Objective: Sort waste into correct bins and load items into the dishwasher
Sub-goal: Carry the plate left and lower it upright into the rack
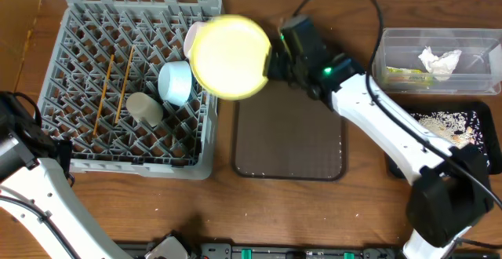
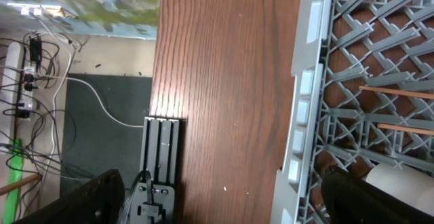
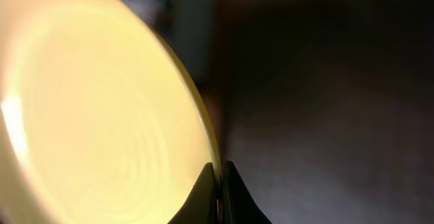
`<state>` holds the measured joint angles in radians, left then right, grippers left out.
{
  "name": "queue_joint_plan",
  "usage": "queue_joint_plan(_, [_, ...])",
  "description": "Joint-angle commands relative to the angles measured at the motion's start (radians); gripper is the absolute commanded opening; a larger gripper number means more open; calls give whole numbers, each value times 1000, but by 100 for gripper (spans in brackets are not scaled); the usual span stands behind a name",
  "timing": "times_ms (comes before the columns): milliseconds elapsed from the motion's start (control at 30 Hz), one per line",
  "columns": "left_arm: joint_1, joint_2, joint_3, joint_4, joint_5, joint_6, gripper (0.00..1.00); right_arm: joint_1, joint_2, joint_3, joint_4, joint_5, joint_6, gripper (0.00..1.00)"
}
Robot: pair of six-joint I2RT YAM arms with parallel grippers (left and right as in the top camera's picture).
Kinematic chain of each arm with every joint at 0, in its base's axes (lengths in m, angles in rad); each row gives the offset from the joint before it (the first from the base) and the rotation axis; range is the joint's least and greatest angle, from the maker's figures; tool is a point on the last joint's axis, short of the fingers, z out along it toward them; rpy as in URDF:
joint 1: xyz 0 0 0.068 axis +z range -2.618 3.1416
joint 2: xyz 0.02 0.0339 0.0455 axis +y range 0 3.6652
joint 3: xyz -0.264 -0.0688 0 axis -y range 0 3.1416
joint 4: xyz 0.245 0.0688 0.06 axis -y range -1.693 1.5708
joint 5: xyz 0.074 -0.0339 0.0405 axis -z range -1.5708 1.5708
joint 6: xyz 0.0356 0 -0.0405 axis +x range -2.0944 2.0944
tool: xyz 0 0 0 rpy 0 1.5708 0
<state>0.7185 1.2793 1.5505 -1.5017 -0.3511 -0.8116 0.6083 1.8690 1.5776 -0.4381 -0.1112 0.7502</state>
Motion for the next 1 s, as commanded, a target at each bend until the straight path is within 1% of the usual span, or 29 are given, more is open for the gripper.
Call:
queue_joint_plan(0, [6, 1, -8, -13, -28, -5, 93, 21, -8, 10, 62, 4, 25, 1])
queue_joint_plan(100, [6, 1, -8, -17, -28, -5, 93, 56, 10, 10, 167, 76, 38, 1])
queue_joint_plan(133, [6, 1, -8, -17, -28, -5, 93, 88, 24, 10, 243, 147, 22, 1])
queue_joint_plan(200, [6, 1, -8, -17, -28, -5, 93, 152, 64, 10, 395, 231, -106, 1])
queue_joint_plan(233, [6, 1, -8, -17, -28, -5, 93, 168, 76, 10, 434, 248, -143, 1])
queue_joint_plan(267, [6, 1, -8, -17, -28, -5, 93, 218, 116, 10, 534, 307, -209, 1])
queue_joint_plan(400, [6, 1, -8, -25, -27, -5, 93, 288, 184, 10, 626, 514, -213, 1])
queue_joint_plan(467, [6, 1, -8, -27, -27, -5, 93, 314, 233, 10, 711, 602, -230, 1])
queue_joint_plan(633, [6, 1, -8, -27, -27, -6, 93, 364, 346, 10, 924, 610, -401, 1])
queue_joint_plan(767, [6, 1, -8, -27, -27, -6, 93, 398, 359, 10, 922, 686, -516, 1])
queue_joint_plan(833, [6, 1, -8, -27, -27, -6, 93, 426, 358, 10, 951, 713, -621, 1])
queue_joint_plan(900, [6, 1, -8, -27, -27, -6, 93, 444, 358, 10, 944, 713, -655, 1])
queue_joint_plan(967, [6, 1, -8, -27, -28, -6, 93, 458, 358, 10, 922, 713, -655, 1])
